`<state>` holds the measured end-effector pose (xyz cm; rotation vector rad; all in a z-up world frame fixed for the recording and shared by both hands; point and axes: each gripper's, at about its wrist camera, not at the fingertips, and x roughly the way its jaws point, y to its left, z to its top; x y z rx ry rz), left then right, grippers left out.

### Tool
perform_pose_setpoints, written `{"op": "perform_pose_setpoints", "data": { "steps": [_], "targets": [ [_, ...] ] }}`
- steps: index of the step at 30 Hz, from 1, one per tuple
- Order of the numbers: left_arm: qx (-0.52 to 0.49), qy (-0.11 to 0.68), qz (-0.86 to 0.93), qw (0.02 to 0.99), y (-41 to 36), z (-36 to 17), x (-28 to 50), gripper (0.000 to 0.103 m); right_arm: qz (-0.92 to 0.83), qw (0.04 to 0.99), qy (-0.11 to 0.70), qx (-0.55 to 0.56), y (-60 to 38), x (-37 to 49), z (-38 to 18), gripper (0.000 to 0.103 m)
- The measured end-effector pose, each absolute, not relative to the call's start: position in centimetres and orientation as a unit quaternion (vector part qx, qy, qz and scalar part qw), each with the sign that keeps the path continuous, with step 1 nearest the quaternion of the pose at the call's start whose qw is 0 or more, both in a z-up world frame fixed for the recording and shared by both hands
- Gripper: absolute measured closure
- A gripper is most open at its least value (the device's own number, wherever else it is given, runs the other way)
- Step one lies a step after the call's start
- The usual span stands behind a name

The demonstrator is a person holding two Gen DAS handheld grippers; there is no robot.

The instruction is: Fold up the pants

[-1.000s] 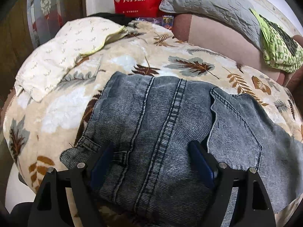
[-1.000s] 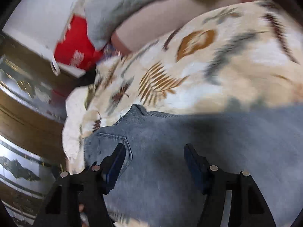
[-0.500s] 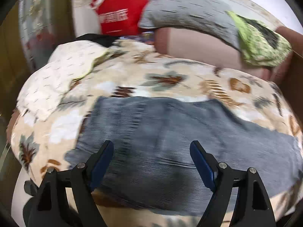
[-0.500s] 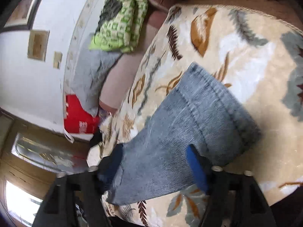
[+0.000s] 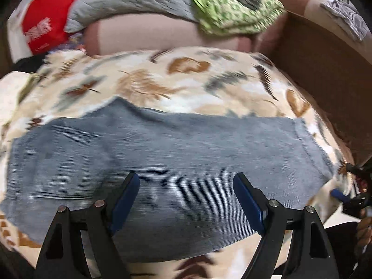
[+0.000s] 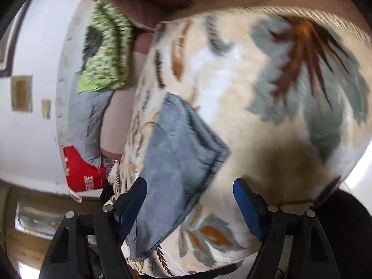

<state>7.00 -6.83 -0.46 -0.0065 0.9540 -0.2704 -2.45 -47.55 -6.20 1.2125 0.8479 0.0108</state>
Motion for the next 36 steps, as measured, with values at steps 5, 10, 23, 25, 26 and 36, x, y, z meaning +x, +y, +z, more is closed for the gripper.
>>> {"op": "perform_pose_setpoints", "data": {
  "steps": [5, 10, 23, 25, 26, 36],
  "targets": [
    [-0.004, 0.471, -0.142, 0.871, -9.5, -1.2, 7.9, 0.020, 0.007, 0.734, 0.397, 0.551, -47.7, -0.1, -6.8, 0.024],
    [0.002, 0.491, -0.141, 0.860, -10.7, -2.5, 9.1, 0.020, -0.031, 0.731, 0.418, 0.539, -47.6, 1.1, -7.4, 0.026],
    [0.103, 0.479, -0.115, 0.864, -13.5, -3.4, 9.4, 0.015, -0.047, 0.739, 0.442, 0.506, -47.2, 2.7, -7.5, 0.027],
    [0.104, 0.464, -0.110, 0.873, -13.1, -3.0, 9.1, 0.015, -0.047, 0.740, 0.442, 0.505, -47.2, 2.7, -7.5, 0.027],
    [0.121, 0.479, -0.106, 0.863, -13.4, -4.0, 9.4, 0.015, -0.048, 0.740, 0.443, 0.504, -47.2, 2.7, -7.5, 0.027],
    [0.141, 0.493, -0.109, 0.852, -13.5, -6.4, 9.7, 0.008, -0.072, 0.756, 0.466, 0.454, -46.8, 3.8, -6.9, 0.075]
  ]
}}
